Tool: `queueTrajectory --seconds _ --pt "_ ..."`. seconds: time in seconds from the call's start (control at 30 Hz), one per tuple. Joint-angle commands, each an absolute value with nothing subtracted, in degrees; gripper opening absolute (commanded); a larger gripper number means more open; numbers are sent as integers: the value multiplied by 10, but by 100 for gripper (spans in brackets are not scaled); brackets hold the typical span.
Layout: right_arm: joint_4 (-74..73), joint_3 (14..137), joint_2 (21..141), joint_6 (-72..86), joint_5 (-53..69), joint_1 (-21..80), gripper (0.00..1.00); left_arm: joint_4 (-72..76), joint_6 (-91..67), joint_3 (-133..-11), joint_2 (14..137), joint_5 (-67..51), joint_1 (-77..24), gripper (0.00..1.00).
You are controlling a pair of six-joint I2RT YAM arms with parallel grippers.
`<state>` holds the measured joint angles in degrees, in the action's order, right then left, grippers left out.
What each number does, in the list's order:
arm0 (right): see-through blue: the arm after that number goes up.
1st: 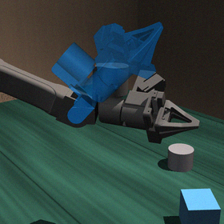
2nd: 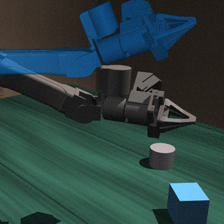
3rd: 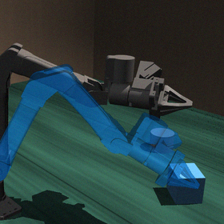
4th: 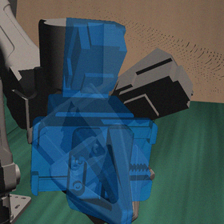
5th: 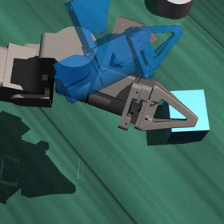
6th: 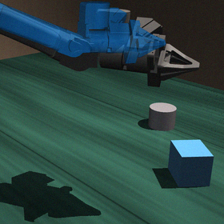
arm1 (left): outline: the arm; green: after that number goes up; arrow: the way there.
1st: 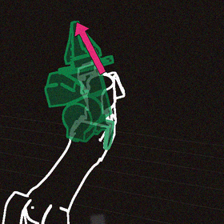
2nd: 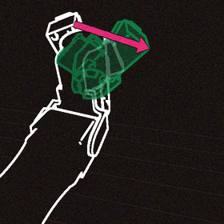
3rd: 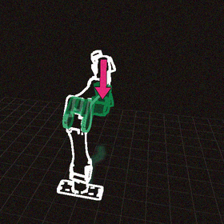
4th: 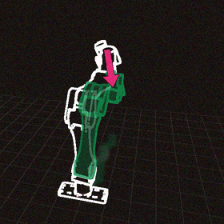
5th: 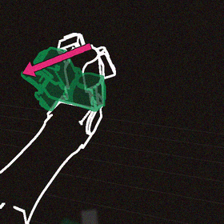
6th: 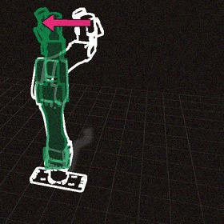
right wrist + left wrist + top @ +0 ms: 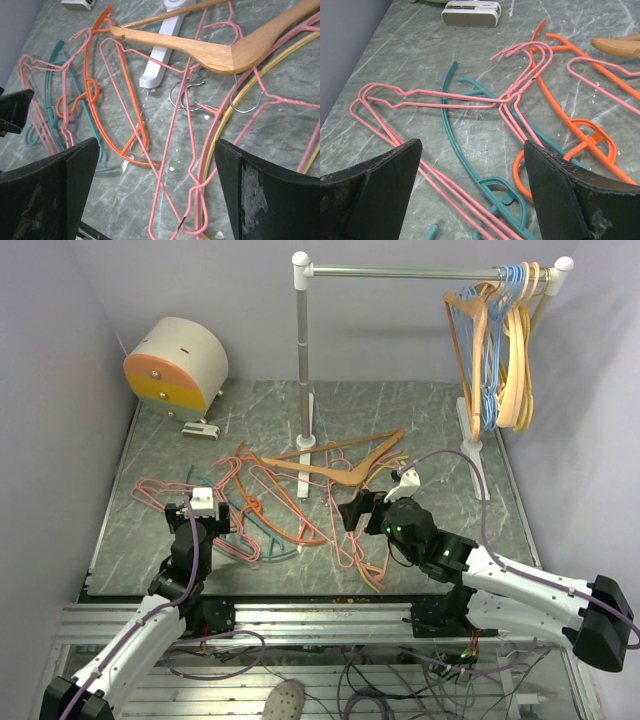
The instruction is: Organize the hangers
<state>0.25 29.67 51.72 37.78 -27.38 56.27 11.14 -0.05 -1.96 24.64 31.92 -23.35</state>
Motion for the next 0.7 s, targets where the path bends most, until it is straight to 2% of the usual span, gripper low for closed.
queueTrajectory --seconds 0.0,0.1,0.2,0.33,0.4,0.57,0.67 --pt "37 302 517 402 -260 563 100 141 -5 -30 249 336 -233 94" --pt "38 305 516 387 -259 563 100 37 -39 -105 266 383 -233 94" --pt "58 300 520 364 -256 564 100 -19 1 -210 293 395 -233 94" --pt "84 309 540 329 -229 563 100 -191 202 -352 335 141 -215 94" --pt "84 321 556 313 -217 563 100 -273 236 -403 352 28 -201 94" --pt "75 338 594 309 -188 546 100 -398 212 -526 460 50 -197 94" --pt "96 320 603 312 -157 523 100 -537 236 -632 568 -23 -197 94"
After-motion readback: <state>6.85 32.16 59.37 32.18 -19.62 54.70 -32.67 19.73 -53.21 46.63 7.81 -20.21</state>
